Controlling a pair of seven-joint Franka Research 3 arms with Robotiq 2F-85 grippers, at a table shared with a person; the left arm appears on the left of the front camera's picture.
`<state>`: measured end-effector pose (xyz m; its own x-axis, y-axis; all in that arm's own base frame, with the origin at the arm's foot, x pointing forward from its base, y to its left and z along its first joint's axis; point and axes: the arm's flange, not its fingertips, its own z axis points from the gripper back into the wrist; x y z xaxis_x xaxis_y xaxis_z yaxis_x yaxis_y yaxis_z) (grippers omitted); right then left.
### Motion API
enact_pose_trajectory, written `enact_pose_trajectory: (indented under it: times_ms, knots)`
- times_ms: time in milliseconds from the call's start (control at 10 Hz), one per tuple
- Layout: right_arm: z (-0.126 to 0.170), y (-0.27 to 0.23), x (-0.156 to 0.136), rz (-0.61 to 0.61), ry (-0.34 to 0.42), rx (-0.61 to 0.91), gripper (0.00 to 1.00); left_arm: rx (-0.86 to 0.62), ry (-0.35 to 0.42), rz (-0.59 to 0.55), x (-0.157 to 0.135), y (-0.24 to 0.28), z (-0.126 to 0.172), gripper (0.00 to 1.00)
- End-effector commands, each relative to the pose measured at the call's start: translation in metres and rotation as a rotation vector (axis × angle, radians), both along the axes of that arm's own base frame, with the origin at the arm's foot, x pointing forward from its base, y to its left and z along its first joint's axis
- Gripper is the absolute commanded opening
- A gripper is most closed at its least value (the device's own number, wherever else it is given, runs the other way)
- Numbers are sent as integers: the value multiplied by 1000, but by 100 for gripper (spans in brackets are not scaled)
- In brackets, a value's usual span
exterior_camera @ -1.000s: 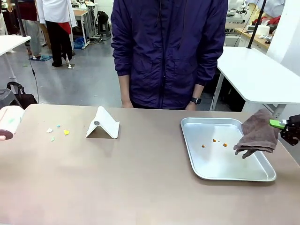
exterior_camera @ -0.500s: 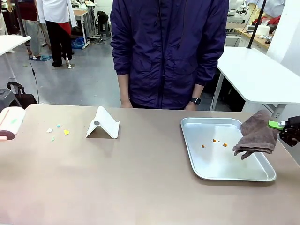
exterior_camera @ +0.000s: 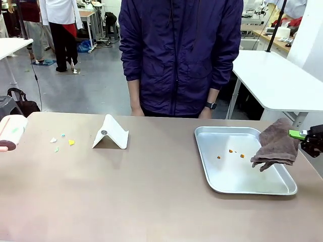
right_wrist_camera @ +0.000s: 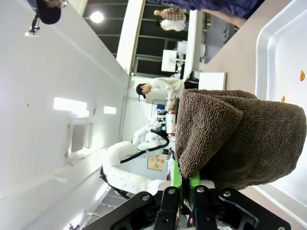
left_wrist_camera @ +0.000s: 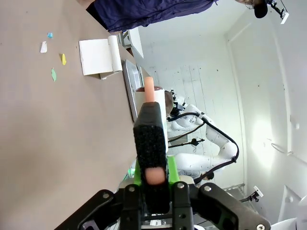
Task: Clean the surface of the table.
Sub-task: If a person points to the right, clean the right side of the table with your right hand, and if they point to the left, clean the left side with your left hand.
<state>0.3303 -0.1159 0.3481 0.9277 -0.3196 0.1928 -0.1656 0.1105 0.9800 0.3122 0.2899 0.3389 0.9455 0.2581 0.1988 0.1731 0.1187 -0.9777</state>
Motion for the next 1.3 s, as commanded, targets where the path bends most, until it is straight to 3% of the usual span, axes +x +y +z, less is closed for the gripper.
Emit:
enact_pose_trajectory:
  times_ms: [0, 1200]
  knots:
    - [7, 0, -1, 0, 8, 4, 0, -13, -8, -7, -4, 1, 4, 0]
    - [7, 0, -1, 0, 8, 4, 0, -13, -8, -7, -4, 1, 4, 0]
